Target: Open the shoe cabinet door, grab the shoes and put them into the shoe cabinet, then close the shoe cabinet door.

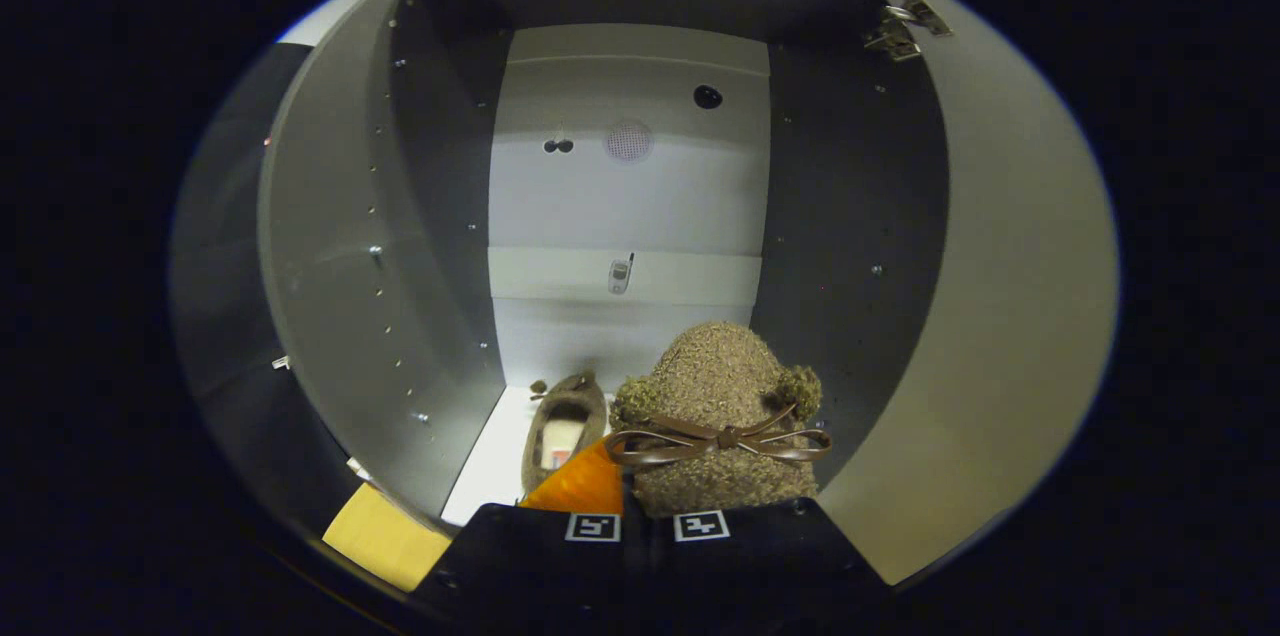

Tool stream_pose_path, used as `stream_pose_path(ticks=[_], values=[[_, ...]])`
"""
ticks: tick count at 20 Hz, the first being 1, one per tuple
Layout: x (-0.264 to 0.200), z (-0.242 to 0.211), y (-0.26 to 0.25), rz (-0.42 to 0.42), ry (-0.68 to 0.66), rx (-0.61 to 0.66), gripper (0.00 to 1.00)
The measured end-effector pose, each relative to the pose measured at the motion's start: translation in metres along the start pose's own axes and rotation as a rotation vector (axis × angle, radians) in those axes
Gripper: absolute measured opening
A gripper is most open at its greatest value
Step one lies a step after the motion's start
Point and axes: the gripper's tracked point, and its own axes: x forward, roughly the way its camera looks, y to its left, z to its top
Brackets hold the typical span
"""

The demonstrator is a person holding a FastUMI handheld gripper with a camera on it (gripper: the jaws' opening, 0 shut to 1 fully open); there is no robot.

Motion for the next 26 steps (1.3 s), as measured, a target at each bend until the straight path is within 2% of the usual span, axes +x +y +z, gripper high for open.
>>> stream_pose_path(ticks=[4,7,11,13,17,24,26], values=[[0.046,0.018,-0.003,0.007,0.019,0.015,0.05],[0.093,0.012,-0.008,0.004,0.064,0.035,0.05],[0.141,-0.043,-0.016,0.010,0.248,0.077,0.04],[0.161,-0.063,-0.016,0.015,0.289,0.081,0.05],[0.184,-0.081,-0.008,0.024,0.311,0.060,0.04],[0.199,-0.127,-0.015,0.005,0.454,0.033,0.05],[0.204,-0.126,-0.017,0.004,0.436,0.040,0.05]])
